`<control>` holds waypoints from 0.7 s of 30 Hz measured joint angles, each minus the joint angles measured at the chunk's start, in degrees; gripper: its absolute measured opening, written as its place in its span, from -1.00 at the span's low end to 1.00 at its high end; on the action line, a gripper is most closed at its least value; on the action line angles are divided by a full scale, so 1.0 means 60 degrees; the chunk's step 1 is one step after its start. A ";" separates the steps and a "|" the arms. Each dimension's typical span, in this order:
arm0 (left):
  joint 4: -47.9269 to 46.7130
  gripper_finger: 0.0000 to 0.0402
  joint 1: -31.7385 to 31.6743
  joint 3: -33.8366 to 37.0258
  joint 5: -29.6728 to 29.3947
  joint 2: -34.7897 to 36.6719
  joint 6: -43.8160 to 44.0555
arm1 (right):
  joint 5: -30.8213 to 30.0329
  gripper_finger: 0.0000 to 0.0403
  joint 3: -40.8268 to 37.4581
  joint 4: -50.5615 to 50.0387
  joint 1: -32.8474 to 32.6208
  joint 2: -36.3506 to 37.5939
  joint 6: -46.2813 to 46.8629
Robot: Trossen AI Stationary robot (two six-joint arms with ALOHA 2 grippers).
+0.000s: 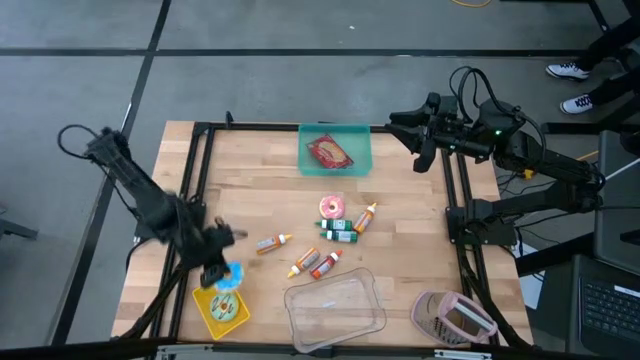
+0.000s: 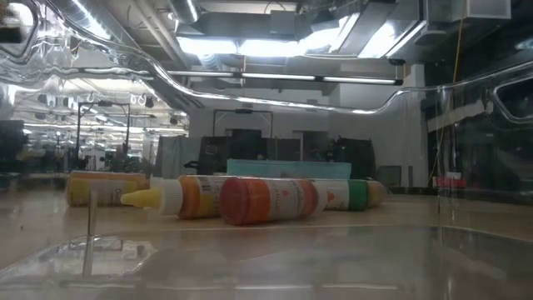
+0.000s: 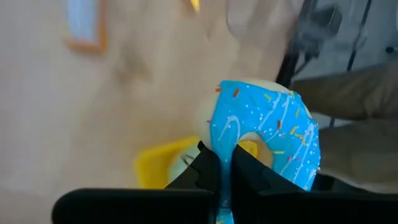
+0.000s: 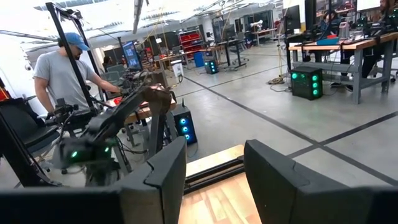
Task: Pick & Place Food Item
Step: Put the blue donut into the yellow bin
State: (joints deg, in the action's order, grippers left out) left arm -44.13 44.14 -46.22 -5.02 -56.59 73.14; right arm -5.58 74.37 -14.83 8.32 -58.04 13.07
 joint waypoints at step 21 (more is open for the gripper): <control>0.1603 -0.96 0.2266 0.0040 -0.0873 -0.3411 0.2251 | -0.0503 -0.21 0.0000 0.0000 0.0003 0.0000 0.0428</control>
State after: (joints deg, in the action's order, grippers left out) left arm -34.52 57.74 -45.98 -10.26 -77.06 86.65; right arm -8.60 74.37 -14.83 8.34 -58.04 15.64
